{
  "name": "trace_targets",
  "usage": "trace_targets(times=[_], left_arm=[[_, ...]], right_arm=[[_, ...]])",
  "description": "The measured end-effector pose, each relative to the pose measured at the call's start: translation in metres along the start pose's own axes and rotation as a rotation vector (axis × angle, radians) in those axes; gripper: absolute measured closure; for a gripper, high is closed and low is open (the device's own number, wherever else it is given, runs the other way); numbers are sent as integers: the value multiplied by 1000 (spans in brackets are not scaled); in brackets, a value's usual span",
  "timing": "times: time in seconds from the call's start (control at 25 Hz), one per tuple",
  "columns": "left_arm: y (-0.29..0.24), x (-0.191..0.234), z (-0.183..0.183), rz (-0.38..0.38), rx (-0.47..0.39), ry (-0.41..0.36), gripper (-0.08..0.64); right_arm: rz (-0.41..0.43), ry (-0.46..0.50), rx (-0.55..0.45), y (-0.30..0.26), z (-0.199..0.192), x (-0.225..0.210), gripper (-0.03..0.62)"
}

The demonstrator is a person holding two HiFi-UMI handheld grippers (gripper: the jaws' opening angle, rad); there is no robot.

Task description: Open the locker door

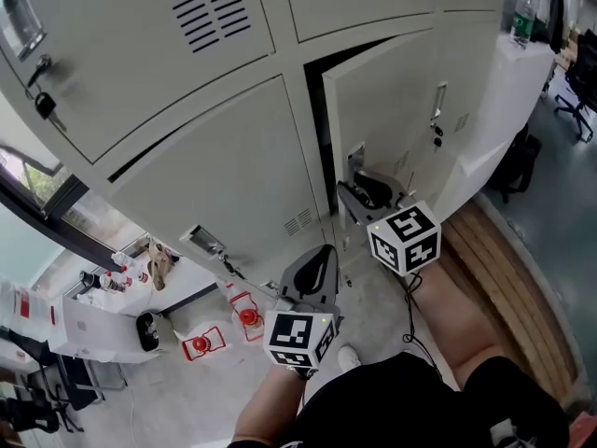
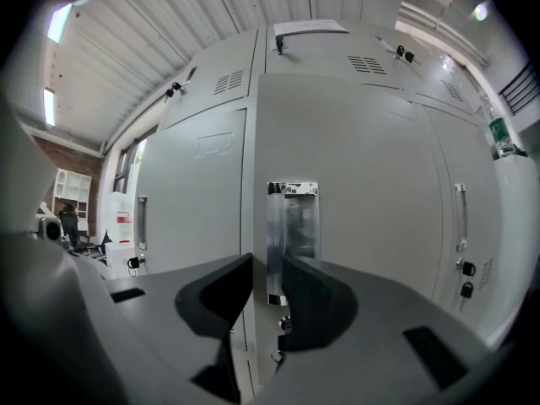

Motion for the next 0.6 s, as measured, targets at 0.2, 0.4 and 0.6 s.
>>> trace_targets(times=[0.2,0.4,0.6], left_arm=[[-7,-22,0,-5,0,-10,540],[-15,-49,-1,-14,6,-14,540],[-23,-76,-1,-23,5,-19,540]], right_arm=[[73,5,-24,24,-5,-7,433],[140,12,-33,51,-10,-15,431],[184,25,-44,78,-14,-26,428]])
Point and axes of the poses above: the fingertips, and each gripper's own axes: y backward along the fingers, x to its left, z out of its top, the point moved 9 cm from there along y, backward along the fingers, and after that the axes turned 6 degrees about y, right-handed, at the moved point
